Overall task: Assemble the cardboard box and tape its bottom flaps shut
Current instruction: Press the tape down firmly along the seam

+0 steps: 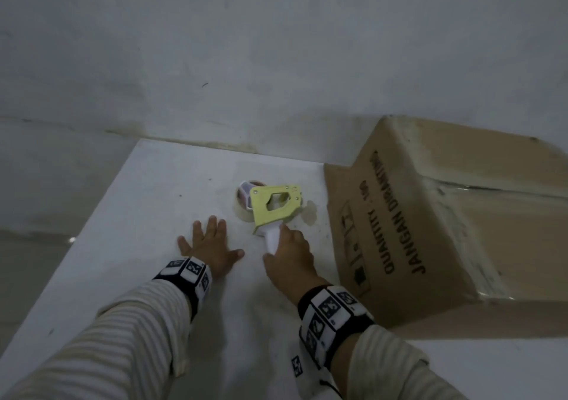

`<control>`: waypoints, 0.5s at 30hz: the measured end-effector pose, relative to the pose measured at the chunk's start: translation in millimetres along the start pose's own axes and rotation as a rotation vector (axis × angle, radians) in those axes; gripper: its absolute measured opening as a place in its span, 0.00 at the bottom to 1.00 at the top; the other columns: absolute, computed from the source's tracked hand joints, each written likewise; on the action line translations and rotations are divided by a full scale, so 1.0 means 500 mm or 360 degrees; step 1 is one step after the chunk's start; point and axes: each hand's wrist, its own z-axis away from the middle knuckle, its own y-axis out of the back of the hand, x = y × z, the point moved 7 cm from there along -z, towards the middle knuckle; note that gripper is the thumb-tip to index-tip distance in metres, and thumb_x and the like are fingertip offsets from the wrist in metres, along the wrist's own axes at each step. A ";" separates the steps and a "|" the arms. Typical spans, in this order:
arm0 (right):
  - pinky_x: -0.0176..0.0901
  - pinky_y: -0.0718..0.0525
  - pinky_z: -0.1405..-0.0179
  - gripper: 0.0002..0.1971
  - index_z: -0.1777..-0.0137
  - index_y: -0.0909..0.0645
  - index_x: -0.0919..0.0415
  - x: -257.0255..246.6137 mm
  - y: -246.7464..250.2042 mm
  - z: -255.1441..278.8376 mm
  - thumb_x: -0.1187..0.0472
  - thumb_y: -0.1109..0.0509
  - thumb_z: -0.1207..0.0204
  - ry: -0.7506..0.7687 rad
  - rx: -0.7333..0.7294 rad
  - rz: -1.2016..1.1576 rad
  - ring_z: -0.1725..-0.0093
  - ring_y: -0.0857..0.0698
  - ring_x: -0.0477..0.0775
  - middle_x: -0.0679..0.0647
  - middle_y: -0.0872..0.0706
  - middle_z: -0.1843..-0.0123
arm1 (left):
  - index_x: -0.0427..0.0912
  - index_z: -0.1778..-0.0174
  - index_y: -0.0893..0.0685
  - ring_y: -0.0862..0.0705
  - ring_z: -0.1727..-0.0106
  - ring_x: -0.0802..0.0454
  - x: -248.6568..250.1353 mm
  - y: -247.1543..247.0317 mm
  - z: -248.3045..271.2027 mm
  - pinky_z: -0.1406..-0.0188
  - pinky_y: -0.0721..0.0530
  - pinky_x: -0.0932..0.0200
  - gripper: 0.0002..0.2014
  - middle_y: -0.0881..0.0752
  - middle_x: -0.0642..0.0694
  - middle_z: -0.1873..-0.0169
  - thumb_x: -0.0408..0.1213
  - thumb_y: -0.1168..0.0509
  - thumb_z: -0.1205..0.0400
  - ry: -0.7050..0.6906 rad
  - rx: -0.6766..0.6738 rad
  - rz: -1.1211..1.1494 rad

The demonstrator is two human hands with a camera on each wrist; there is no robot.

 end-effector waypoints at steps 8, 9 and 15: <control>0.50 0.32 0.25 0.23 0.25 0.31 0.58 -0.106 0.261 0.183 0.60 0.39 0.20 0.0546 0.0279 -0.0233 0.25 0.33 0.59 0.58 0.31 0.26 | 0.41 0.31 0.27 0.25 0.30 0.36 0.146 0.146 0.075 0.30 0.25 0.39 0.23 0.23 0.37 0.31 0.42 0.42 0.23 -0.0084 0.0398 0.0918; 0.48 0.31 0.25 0.22 0.25 0.30 0.58 -0.105 0.299 0.207 0.60 0.39 0.19 0.0601 0.0319 -0.0240 0.26 0.32 0.58 0.58 0.30 0.26 | 0.43 0.29 0.27 0.24 0.30 0.36 0.188 0.161 0.087 0.31 0.23 0.39 0.26 0.23 0.38 0.31 0.46 0.42 0.25 -0.0193 0.0401 0.1110; 0.39 0.30 0.37 0.17 0.32 0.22 0.59 0.010 0.497 0.279 0.59 0.40 0.18 0.0634 0.0380 0.0009 0.31 0.25 0.55 0.57 0.23 0.31 | 0.45 0.23 0.31 0.38 0.18 0.47 0.442 0.286 0.282 0.18 0.40 0.44 0.25 0.33 0.46 0.21 0.45 0.46 0.17 -0.0690 0.0461 0.1489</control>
